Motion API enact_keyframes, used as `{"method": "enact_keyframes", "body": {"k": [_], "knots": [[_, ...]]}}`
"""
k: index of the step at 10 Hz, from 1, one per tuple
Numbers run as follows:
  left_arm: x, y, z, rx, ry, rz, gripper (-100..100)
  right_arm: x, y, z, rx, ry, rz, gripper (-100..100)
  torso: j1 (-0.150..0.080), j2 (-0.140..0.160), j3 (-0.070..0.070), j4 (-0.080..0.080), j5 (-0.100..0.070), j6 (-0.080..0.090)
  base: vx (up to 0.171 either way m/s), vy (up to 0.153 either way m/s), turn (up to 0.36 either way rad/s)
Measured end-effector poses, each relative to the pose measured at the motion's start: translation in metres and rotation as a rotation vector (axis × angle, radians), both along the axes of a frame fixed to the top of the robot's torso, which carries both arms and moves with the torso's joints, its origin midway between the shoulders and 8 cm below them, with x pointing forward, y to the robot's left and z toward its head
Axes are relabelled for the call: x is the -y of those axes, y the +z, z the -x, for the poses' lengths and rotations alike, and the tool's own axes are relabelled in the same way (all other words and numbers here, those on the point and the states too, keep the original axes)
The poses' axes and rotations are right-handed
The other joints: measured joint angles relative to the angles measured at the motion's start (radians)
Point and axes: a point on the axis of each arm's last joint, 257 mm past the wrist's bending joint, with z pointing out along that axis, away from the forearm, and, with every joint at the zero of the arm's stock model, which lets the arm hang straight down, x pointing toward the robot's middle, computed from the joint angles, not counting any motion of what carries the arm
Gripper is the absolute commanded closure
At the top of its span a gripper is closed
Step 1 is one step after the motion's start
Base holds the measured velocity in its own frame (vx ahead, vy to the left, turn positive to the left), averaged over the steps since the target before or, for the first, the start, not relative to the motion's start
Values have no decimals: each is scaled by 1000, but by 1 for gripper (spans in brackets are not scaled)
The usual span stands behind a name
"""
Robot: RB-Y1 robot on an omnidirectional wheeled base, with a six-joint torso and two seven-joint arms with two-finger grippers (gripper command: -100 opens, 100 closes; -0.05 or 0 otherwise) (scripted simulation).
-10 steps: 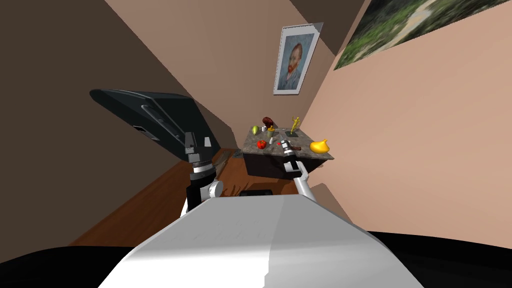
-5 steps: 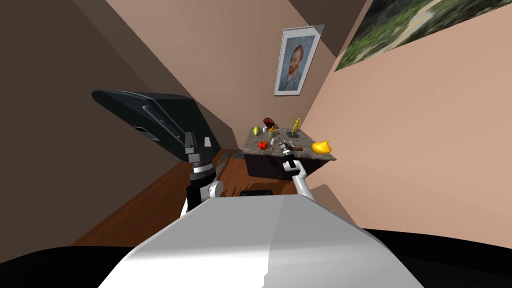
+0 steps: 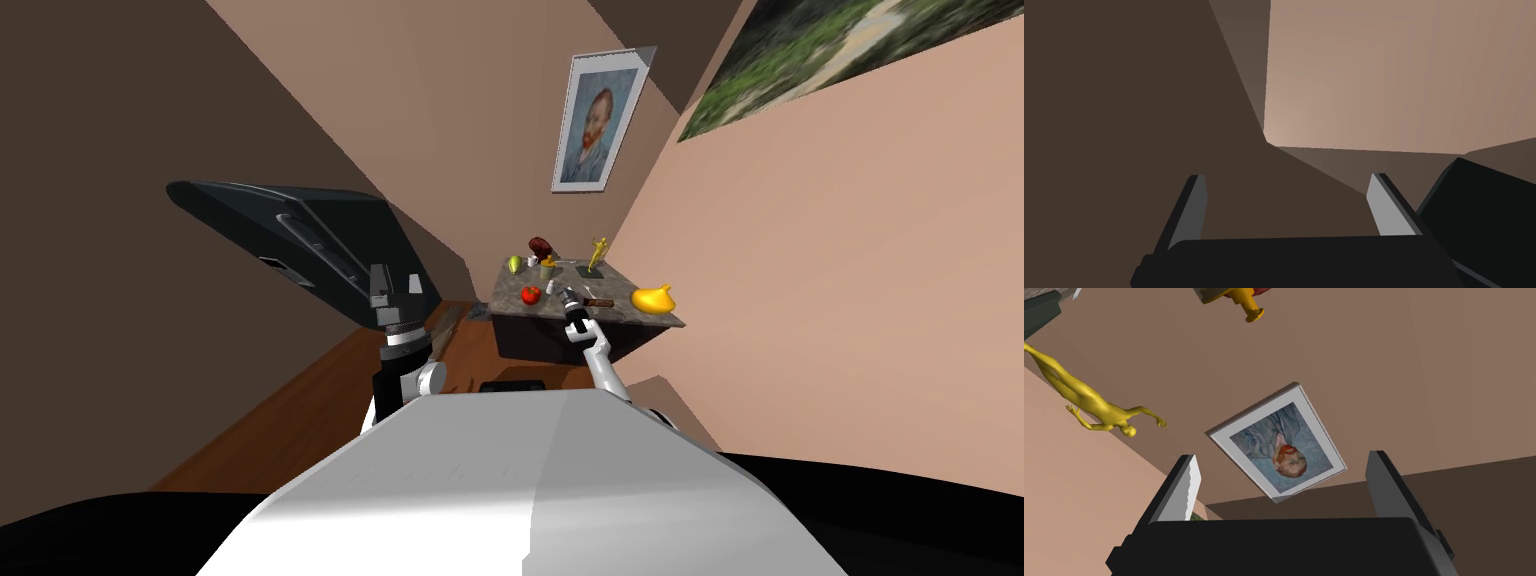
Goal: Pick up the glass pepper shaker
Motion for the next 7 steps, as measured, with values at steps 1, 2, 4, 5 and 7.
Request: {"method": "enact_keyframes", "body": {"k": [1,2,4,5,7], "knots": [[0,0,0,0,0,0,0,3,-10,-3,-35,-19,40,-100,1,-1,-1,0,0,0,141,108,-37],[0,0,0,0,0,0,0,10,-22,-3,-73,-42,82,-100,3,-2,-1,0,1,0,109,71,-19],[0,0,0,0,0,0,0,18,-41,-6,-122,-67,142,-100,0,-1,-1,0,0,0,130,56,-28],[0,0,0,0,0,0,0,26,-53,-7,-156,-85,182,-100,0,-3,-1,-1,0,0,177,105,-47],[0,0,0,0,0,0,0,35,-71,-6,-208,-113,247,-100,1,-1,-1,-1,0,0,94,57,-17]]}}
